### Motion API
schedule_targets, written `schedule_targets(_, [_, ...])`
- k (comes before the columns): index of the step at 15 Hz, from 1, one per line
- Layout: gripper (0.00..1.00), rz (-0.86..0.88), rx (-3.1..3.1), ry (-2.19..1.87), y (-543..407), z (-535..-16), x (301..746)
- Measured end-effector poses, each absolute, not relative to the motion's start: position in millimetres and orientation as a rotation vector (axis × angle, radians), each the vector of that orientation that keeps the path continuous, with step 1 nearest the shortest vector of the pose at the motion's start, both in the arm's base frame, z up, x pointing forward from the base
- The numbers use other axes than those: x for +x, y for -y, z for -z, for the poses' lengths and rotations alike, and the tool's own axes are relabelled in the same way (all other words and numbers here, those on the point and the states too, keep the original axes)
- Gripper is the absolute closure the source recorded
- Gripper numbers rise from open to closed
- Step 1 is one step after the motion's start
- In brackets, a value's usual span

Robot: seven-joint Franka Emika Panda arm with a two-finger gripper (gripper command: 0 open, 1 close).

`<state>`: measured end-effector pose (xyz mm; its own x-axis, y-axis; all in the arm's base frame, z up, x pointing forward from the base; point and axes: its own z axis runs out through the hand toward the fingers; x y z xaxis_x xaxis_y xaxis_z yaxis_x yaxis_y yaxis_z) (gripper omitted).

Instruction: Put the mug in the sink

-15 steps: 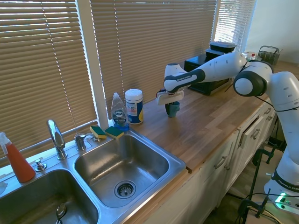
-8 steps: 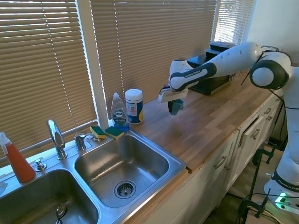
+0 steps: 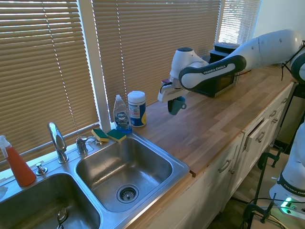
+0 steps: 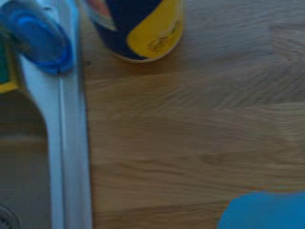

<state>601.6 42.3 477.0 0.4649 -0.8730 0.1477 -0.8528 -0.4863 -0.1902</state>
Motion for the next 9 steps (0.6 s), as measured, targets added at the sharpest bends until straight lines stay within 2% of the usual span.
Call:
schedule_targets(5, [1.0,0.359,-2.653,-1.482,-83.2,-487.8,603.7])
schedule_targets(9, [1.0,0.449,-2.735,-1.409,-180.4,-473.1,610.3])
